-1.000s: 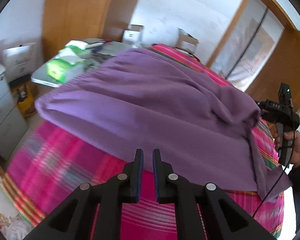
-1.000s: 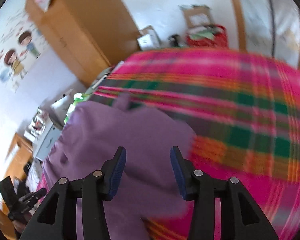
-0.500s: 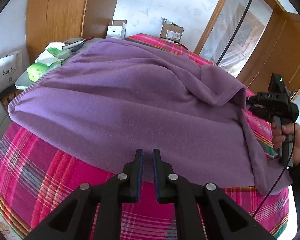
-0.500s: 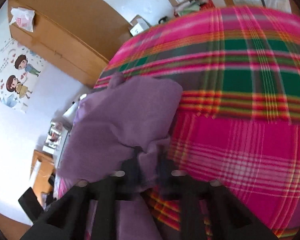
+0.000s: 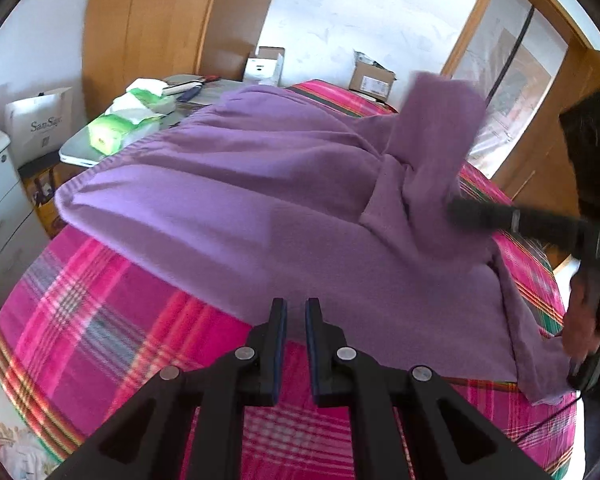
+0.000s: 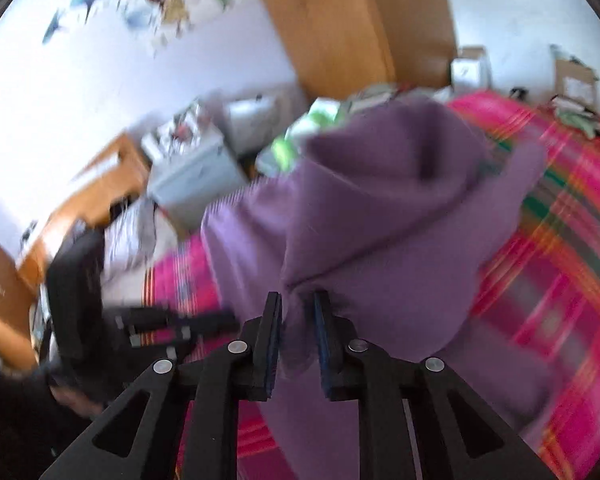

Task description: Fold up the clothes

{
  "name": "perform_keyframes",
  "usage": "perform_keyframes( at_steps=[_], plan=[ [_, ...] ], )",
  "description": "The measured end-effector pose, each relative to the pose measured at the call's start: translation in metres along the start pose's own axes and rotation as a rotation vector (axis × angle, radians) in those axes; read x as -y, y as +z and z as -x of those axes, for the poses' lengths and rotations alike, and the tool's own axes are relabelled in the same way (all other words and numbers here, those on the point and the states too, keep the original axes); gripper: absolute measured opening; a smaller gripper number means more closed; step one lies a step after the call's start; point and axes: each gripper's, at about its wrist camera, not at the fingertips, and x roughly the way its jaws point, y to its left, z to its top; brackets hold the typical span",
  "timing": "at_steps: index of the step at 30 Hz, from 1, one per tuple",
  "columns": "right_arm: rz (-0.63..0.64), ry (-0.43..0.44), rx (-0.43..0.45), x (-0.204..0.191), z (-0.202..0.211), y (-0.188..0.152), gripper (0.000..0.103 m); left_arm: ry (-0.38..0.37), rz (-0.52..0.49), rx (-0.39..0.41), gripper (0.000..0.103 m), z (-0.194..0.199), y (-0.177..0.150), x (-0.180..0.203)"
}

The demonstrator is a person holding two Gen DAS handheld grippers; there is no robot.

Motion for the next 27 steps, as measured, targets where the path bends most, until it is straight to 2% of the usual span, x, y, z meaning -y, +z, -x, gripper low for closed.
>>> perform_keyframes(
  at_steps=[2,6,9,13,16,17,20,22,27],
  plan=[
    [-0.021,0.018,0.008,0.008,0.002,-0.006,0.028,0.001,-0.001,-0.001,0.009,-0.001,-0.001,-0.003],
    [-0.157,0.014,0.138,0.047,0.036,-0.004,0.038,0.007,-0.021,0.011,0.009,-0.002,-0.003,0.0],
    [-0.284,-0.049,0.198,0.078,0.05,-0.004,0.047,0.01,-0.029,0.02,0.009,-0.003,-0.004,0.002],
    [-0.439,-0.068,0.167,0.121,0.029,0.003,0.048,0.01,-0.036,0.029,0.01,-0.004,-0.003,0.002],
    [-0.499,0.003,0.124,0.137,-0.001,0.011,0.048,0.009,-0.042,0.033,0.01,-0.005,-0.002,0.002],
    [-0.51,0.023,0.107,0.14,-0.012,0.013,0.047,0.009,-0.046,0.034,0.01,-0.005,-0.003,0.002],
    [-0.475,0.029,0.122,0.135,-0.018,0.021,0.014,0.008,-0.059,0.042,0.01,-0.005,-0.003,0.002],
    [-0.433,0.0,0.155,0.124,-0.01,0.023,0.013,0.01,-0.068,0.048,0.01,-0.005,-0.004,0.003],
    [-0.377,-0.117,0.262,0.115,0.044,0.021,0.012,0.022,-0.077,0.056,0.01,-0.006,-0.003,0.004]
  ],
)
